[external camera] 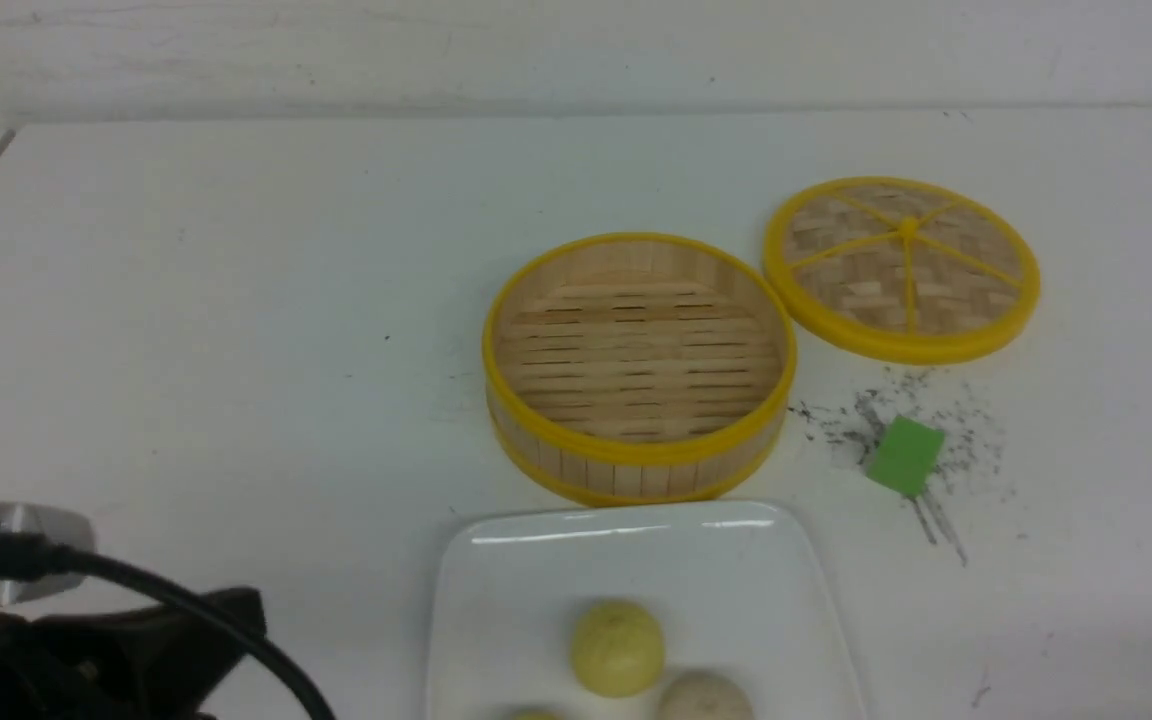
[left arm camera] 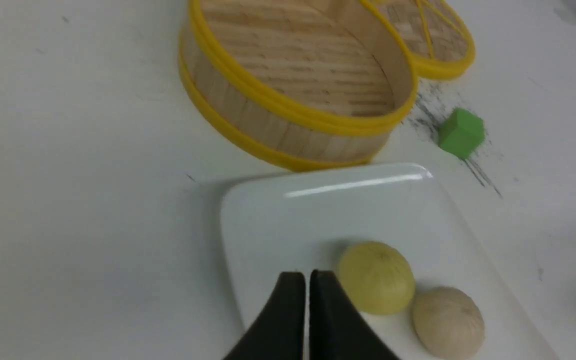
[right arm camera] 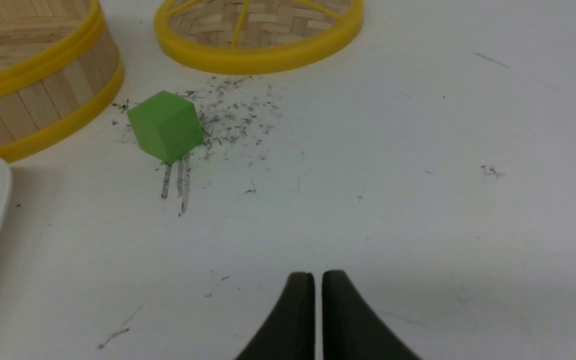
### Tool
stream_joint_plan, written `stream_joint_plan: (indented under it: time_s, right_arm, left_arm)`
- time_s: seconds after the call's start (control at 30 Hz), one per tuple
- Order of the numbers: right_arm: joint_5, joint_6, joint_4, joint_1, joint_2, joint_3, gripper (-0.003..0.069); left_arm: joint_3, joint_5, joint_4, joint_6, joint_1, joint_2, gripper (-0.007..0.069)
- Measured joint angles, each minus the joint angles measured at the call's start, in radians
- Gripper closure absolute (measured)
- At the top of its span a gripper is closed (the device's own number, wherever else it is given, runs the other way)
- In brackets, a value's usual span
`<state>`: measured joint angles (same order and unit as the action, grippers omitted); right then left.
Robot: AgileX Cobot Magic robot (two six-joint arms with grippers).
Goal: Put the steamed buns into the plate on the white tablecloth.
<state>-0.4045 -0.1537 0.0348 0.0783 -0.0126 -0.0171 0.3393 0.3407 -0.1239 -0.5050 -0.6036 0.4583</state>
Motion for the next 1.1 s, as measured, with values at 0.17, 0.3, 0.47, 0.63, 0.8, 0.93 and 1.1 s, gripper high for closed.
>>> stream_joint_plan:
  time_s: [0.17, 0.3, 0.47, 0.63, 0.8, 0.93, 1.1]
  right_arm:
    - [0.0, 0.0, 0.0, 0.0, 0.0, 0.0, 0.0612]
    - [0.0, 0.0, 0.0, 0.0, 0.0, 0.0, 0.061]
    - [0.0, 0.0, 0.0, 0.0, 0.0, 0.0, 0.0602]
    - [0.0, 0.0, 0.0, 0.0, 0.0, 0.0, 0.0597]
    - [0.0, 0.0, 0.0, 0.0, 0.0, 0.0, 0.0593]
    - [0.0, 0.0, 0.0, 0.0, 0.0, 0.0, 0.0585]
    - [0.0, 0.0, 0.0, 0.0, 0.0, 0.0, 0.0579]
  left_arm:
    - [-0.072, -0.002, 0.037, 0.178, 0.205, -0.14, 0.0575]
    - [-0.171, -0.001, 0.065, 0.31, 0.404, -0.309, 0.0571]
    - [-0.269, 0.001, 0.094, 0.365, 0.587, -0.42, 0.057]
    - [-0.325, 0.022, 0.066, 0.369, 0.643, -0.463, 0.057]
    - [-0.362, 0.032, 0.053, 0.354, 0.643, -0.469, 0.057]
    - [-0.364, 0.03, 0.048, 0.311, 0.643, -0.47, 0.0566]
    - [-0.364, 0.03, 0.046, 0.309, 0.643, -0.47, 0.0559]
